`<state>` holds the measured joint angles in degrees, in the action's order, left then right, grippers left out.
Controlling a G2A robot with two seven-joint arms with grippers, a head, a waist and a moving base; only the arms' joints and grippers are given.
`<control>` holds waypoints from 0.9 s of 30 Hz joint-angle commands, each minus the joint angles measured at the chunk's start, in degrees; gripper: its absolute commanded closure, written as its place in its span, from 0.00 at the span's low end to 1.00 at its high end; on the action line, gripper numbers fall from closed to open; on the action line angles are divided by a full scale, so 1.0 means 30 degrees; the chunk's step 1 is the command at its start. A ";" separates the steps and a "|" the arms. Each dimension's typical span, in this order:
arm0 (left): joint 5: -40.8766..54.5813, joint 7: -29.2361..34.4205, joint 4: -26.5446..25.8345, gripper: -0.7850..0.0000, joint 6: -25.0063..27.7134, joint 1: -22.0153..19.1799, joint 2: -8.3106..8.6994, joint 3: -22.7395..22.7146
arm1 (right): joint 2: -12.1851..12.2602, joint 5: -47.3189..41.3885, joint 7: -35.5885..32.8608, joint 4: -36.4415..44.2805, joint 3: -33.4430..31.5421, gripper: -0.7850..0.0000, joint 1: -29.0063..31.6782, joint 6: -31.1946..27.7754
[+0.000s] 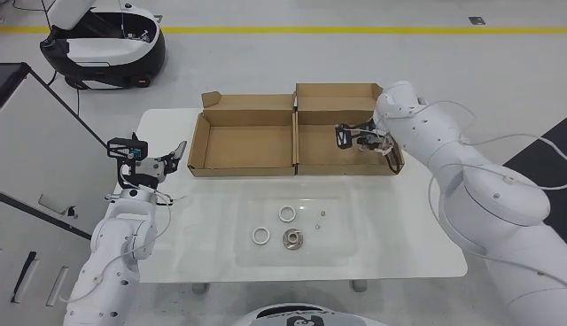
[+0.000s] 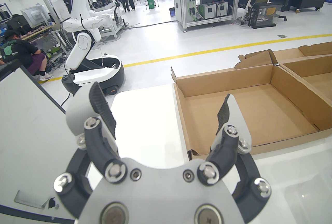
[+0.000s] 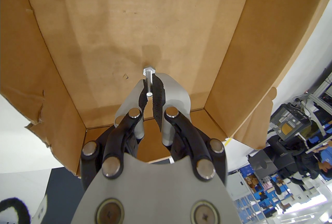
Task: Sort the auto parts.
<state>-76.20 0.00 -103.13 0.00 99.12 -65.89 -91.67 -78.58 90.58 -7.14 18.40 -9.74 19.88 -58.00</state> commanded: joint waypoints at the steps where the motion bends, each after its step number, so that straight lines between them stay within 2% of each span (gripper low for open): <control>1: 0.0000 0.0000 0.0000 0.00 0.0000 0.0000 0.0000 0.0000 | -0.0108 0.0262 0.0276 -0.0240 0.0000 0.67 0.0018 0.0000; 4: 0.0000 0.0000 0.0000 0.00 0.0000 0.0000 0.0000 0.0000 | -0.0285 0.0683 0.0729 -0.0601 0.0000 0.58 0.0010 0.0000; 7: 0.0000 0.0000 0.0000 0.00 0.0000 0.0000 0.0000 0.0000 | -0.0431 0.1130 0.1267 -0.0844 0.0000 0.57 -0.0087 0.0000; 11: 0.0000 0.0000 0.0000 0.00 0.0000 0.0000 0.0000 0.0000 | -0.0585 0.1651 0.2092 -0.1132 0.0000 0.50 -0.0297 0.0000; 12: 0.0000 0.0000 0.0000 0.00 0.0000 0.0000 0.0000 0.0000 | -0.0604 0.1723 0.2237 -0.1140 0.0000 0.36 -0.0354 0.0000; 13: 0.0000 0.0000 0.0000 0.00 0.0000 0.0000 0.0000 0.0000 | -0.0628 0.1803 0.2471 -0.1180 0.0000 0.16 -0.0429 0.0000; 14: 0.0000 0.0000 0.0000 0.00 0.0000 0.0000 0.0000 0.0000 | -0.0649 0.1911 0.2678 -0.1221 0.0000 0.04 -0.0483 0.0000; 15: 0.0000 0.0000 0.0000 0.00 0.0000 0.0000 0.0000 0.0000 | -0.0665 0.2063 0.2885 -0.1239 0.0000 0.00 -0.0537 0.0000; 27: 0.0000 0.0000 0.0000 0.00 0.0000 0.0000 0.0000 0.0000 | -0.0507 0.3025 0.5933 -0.1056 0.0000 0.00 -0.1470 0.0000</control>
<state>-76.20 0.00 -103.13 0.00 99.12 -65.89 -91.67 -80.20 99.53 9.99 15.15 -9.74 15.63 -58.00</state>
